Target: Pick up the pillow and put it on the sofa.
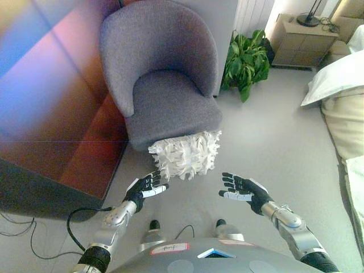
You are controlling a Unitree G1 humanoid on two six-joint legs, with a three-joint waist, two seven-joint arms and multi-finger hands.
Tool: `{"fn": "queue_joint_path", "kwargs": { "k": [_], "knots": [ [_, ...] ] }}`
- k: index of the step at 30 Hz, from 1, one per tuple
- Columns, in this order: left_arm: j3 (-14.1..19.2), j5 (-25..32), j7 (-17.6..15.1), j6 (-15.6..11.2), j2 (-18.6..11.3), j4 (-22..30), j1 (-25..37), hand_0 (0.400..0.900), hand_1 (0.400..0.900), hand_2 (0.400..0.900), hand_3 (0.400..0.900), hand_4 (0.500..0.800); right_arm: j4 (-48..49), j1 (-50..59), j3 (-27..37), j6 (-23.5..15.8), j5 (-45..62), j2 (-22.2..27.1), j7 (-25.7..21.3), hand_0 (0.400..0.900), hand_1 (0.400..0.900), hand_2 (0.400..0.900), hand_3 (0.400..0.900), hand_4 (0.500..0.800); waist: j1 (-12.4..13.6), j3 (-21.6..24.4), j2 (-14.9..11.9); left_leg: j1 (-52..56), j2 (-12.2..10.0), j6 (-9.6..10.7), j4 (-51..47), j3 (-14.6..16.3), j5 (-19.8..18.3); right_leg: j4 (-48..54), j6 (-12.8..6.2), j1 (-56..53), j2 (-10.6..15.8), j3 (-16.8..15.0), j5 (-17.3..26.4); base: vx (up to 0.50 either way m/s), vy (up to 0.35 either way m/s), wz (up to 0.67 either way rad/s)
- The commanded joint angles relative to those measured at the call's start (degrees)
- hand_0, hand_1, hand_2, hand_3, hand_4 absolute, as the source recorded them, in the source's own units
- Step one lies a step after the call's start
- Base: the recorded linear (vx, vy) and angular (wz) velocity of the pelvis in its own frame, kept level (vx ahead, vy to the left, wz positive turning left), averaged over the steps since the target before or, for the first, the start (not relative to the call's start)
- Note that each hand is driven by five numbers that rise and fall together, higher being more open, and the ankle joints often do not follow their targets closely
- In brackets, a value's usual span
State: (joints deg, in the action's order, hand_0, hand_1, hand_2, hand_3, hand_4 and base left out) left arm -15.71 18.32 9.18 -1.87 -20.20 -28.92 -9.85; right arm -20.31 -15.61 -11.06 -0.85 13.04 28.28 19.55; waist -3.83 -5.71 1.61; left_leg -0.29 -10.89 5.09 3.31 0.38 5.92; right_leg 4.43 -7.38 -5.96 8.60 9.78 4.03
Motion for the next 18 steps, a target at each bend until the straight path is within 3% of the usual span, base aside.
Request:
{"fn": "queue_joint_path", "kwargs": {
  "k": [1, 2, 5, 7, 9, 12, 13, 15, 18],
  "knots": [
    [1.12, 0.74, -0.02, -3.71, -2.49, 5.08, 6.07, 0.9, 0.9, 0.9, 0.9, 0.8, 3.9, 5.86, 1.4, -4.49, 3.46, 1.43, -0.73, 0.9, 0.9, 0.9, 0.9, 0.8, 2.64, -5.1, -5.11, -9.68, 3.13, 0.66, 27.39, -2.49, -2.74, -2.06, 5.63, -2.59, -4.62, 2.61, -5.37, -0.03, -0.096, -0.06],
    [0.96, 1.02, -0.14, -3.74, -2.29, 5.09, 6.47, 0.9, 0.9, 0.9, 0.9, 0.8, 3.87, 6.14, 1.55, -4.51, 3.56, 1.46, -1.0, 0.9, 0.9, 0.9, 0.9, 0.8, 2.95, -5.78, -5.22, -11.48, 4.36, 0.55, 29.35, -3.55, -2.15, -2.01, 5.65, -2.9, -4.72, 2.8, -5.71, 0.02, -0.067, -0.02],
    [0.93, 1.83, -0.44, -4.03, -2.29, 5.25, 7.15, 0.9, 0.9, 0.9, 0.9, 0.8, 3.35, 6.87, 1.76, -4.53, 3.65, 1.41, -1.53, 0.9, 0.9, 0.9, 0.9, 0.8, 2.96, -5.82, -5.28, -16.86, 4.79, 0.63, 23.98, -2.55, -1.06, -1.23, 5.27, -3.4, -5.0, 2.71, -6.3, 0.11, -0.008, -0.04],
    [0.7, 1.91, -0.83, -4.37, -2.25, 4.86, 7.26, 0.9, 0.9, 0.9, 0.9, 0.8, 3.16, 7.33, 1.43, -5.13, 3.56, 1.54, -1.97, 0.9, 0.9, 0.9, 0.9, 0.8, 3.51, -5.68, -5.07, -17.67, 3.23, 0.88, 14.58, -1.77, 0.67, -0.51, 4.58, -3.89, -5.48, 2.09, -6.62, 0.21, 0.069, -0.23],
    [0.21, 1.92, -1.35, -4.71, -2.04, 4.72, 7.64, 0.9, 0.9, 0.9, 0.9, 0.8, 2.63, 8.02, 1.04, -5.74, 3.16, 2.03, -2.77, 0.9, 0.9, 0.9, 0.9, 0.8, 4.07, -5.91, -3.86, -17.79, 0.71, 2.05, 3.98, -2.03, 6.37, 0.12, 3.77, -4.89, -6.25, 1.4, -7.28, 0.23, 0.12, -0.31],
    [-0.26, 2.12, -2.23, -5.23, -1.63, 4.14, 8.31, 0.9, 0.9, 0.9, 0.9, 0.8, 1.44, 9.78, -0.18, -6.32, 2.49, 2.67, -3.7, 0.9, 0.9, 0.9, 0.9, 0.8, 5.02, -5.58, -2.67, -18.36, -0.6, 3.68, -5.89, -0.03, 9.29, 0.57, 2.53, -6.67, -6.0, -0.25, -9.26, 0.25, 0.135, -0.46],
    [-0.18, 1.94, -2.48, -5.26, -1.61, 4.06, 8.26, 0.9, 0.9, 0.9, 0.9, 0.8, 1.3, 10.02, -0.48, -6.3, 2.07, 2.71, -3.78, 0.9, 0.9, 0.9, 0.9, 0.8, 5.2, -5.31, -2.4, -18.41, -1.01, 4.04, -6.18, 1.74, 10.23, 0.57, 2.23, -7.65, -5.72, -0.87, -10.0, 0.31, 0.188, -0.67],
    [0.19, 2.58, -2.77, -5.46, -1.56, 4.01, 7.96, 0.9, 0.9, 0.9, 0.9, 0.8, 1.55, 10.5, -1.28, -5.97, 1.32, 2.23, -3.43, 0.9, 0.9, 0.9, 0.9, 0.8, 6.13, -3.73, -2.24, -17.0, -1.44, 3.54, -6.18, 1.83, 10.76, 0.57, 1.57, -9.28, -4.83, -2.19, -11.29, 0.32, 0.216, -0.59],
    [-0.04, 2.78, -3.73, -5.83, -2.43, 4.01, 9.56, 0.9, 0.9, 0.9, 0.9, 0.8, 0.74, 11.4, -1.34, -5.6, 1.47, 0.78, -4.13, 0.9, 0.9, 0.9, 0.9, 0.8, 6.36, -2.35, -4.0, -18.83, 0.1, 2.11, -0.47, 4.73, 8.7, -1.54, 0.26, -10.58, -1.21, -1.77, -13.28, 0.34, 0.246, -0.22]
  ]
}}
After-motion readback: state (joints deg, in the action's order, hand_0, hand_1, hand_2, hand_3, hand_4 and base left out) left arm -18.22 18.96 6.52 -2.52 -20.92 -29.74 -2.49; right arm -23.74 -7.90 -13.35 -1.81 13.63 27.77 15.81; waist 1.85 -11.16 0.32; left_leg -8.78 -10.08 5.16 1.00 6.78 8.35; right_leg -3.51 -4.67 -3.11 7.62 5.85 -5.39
